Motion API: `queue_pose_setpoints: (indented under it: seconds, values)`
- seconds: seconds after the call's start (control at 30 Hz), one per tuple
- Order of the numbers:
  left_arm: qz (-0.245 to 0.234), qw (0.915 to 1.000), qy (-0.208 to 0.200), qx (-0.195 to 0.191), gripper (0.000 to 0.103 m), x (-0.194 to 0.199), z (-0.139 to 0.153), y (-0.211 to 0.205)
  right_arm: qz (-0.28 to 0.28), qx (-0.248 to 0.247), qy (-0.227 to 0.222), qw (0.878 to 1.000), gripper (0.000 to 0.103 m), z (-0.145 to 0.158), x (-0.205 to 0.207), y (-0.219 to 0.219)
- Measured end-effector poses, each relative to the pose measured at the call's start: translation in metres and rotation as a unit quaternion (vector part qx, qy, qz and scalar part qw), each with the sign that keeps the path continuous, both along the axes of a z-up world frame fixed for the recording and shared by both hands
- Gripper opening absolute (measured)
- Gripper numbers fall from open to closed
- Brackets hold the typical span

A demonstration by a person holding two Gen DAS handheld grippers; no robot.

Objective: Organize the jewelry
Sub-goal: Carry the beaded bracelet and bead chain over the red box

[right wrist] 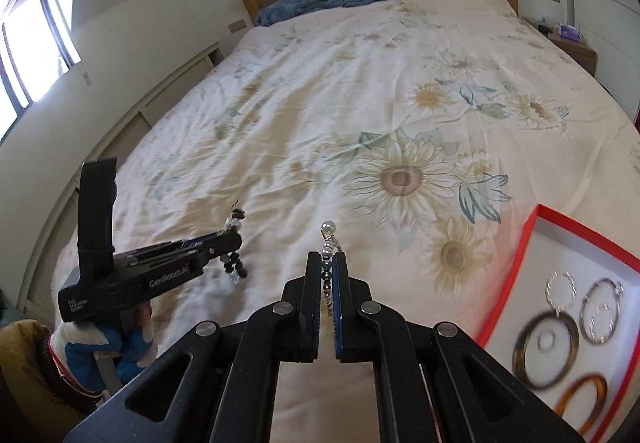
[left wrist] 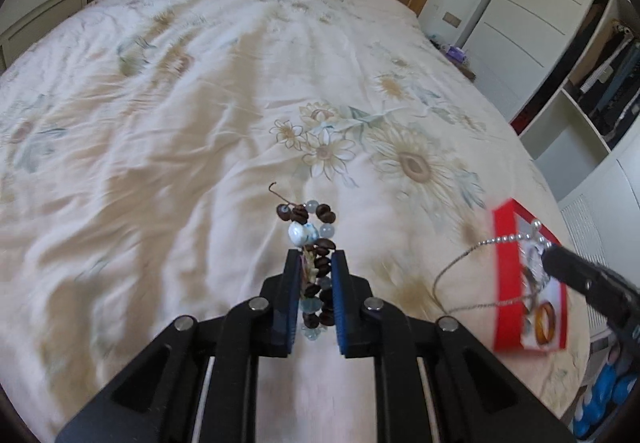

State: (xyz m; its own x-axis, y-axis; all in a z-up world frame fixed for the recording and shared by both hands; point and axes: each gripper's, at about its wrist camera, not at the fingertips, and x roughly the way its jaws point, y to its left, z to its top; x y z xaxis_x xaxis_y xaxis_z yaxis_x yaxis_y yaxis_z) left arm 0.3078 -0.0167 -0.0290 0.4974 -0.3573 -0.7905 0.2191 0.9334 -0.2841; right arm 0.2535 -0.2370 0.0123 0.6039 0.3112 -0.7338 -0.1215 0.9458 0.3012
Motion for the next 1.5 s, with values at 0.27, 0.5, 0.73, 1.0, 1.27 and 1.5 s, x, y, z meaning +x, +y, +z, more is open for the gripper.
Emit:
queue_pose_setpoints:
  seconds: [0.27, 0.5, 0.73, 1.0, 1.27, 1.5]
  values:
    - [-0.023, 0.9988, -0.042, -0.002, 0.013, -0.093, 0.06, 0.019, -0.002, -0.009, -0.037, 0.999, 0.005, 0.063, -0.075, 0.012]
    - [-0.039, 0.9965, -0.074, -0.007, 0.013, -0.157, 0.094, 0.021, -0.008, -0.023, -0.073, 0.997, 0.005, 0.106, -0.14, 0.009]
    - [-0.063, 0.9941, -0.087, -0.016, 0.013, -0.193, 0.111, 0.0, -0.024, -0.034, -0.102, 0.994, 0.005, 0.132, -0.184, -0.011]
    - [-0.116, 0.9895, -0.084, -0.014, 0.014, -0.2, 0.116, -0.063, -0.064, -0.049, -0.119, 0.99, 0.005, 0.152, -0.203, -0.059]
    - [-0.16, 0.9849, -0.065, -0.002, 0.014, -0.179, 0.099, -0.139, -0.107, -0.057, -0.109, 0.987, 0.005, 0.14, -0.175, -0.121]
    - [-0.193, 0.9808, -0.029, 0.014, 0.014, -0.148, 0.062, -0.213, -0.131, -0.064, -0.091, 0.985, 0.005, 0.106, -0.129, -0.171]
